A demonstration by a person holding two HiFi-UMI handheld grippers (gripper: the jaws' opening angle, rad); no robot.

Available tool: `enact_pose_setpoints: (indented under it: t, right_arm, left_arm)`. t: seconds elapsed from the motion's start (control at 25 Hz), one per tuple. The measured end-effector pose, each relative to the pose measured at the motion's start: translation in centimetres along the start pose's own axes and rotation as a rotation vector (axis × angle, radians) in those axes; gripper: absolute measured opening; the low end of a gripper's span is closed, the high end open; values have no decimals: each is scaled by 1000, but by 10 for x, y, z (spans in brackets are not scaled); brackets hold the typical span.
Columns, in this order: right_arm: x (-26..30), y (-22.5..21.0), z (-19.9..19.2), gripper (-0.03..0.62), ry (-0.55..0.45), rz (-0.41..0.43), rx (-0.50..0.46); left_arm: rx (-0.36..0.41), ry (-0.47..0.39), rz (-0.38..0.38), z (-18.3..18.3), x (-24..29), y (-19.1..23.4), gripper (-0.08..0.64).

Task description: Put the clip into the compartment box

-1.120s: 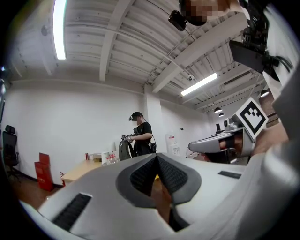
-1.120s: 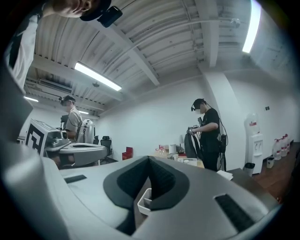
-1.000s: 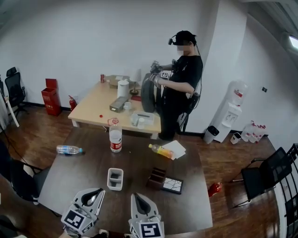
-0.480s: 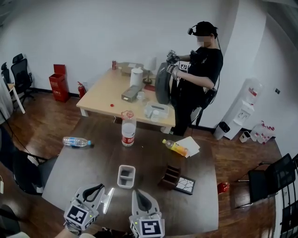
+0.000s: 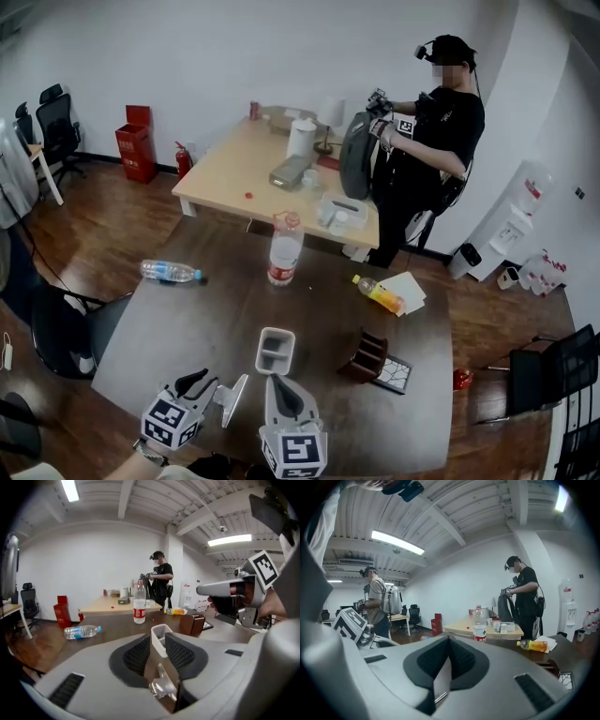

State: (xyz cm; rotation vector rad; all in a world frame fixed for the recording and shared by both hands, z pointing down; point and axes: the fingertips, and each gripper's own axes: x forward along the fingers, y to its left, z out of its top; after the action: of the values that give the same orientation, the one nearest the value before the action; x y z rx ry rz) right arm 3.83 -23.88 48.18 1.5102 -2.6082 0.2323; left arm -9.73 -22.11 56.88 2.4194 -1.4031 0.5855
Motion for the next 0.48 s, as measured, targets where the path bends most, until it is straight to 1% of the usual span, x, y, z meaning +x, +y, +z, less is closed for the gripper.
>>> enact_pose_setpoints:
  t: [0.12, 0.2, 0.28, 0.4, 0.48]
  right_arm:
    - [10, 4, -9, -3, 40, 4, -5]
    - [17, 7, -21, -3, 51, 15, 1]
    - [23, 9, -30, -3, 70, 27, 11]
    - [31, 10, -45, -3, 97, 26, 22]
    - [36, 14, -54, -3, 132, 37, 32]
  left_arm:
    - [2, 183, -20, -43, 13, 2, 138]
    - [-23, 263, -46, -66, 22, 0, 138]
    - [-69, 314, -64, -86, 29, -2, 138]
    - [-97, 365, -73, -113, 42, 2, 138]
    - [-128, 394, -83, -128, 50, 6, 138]
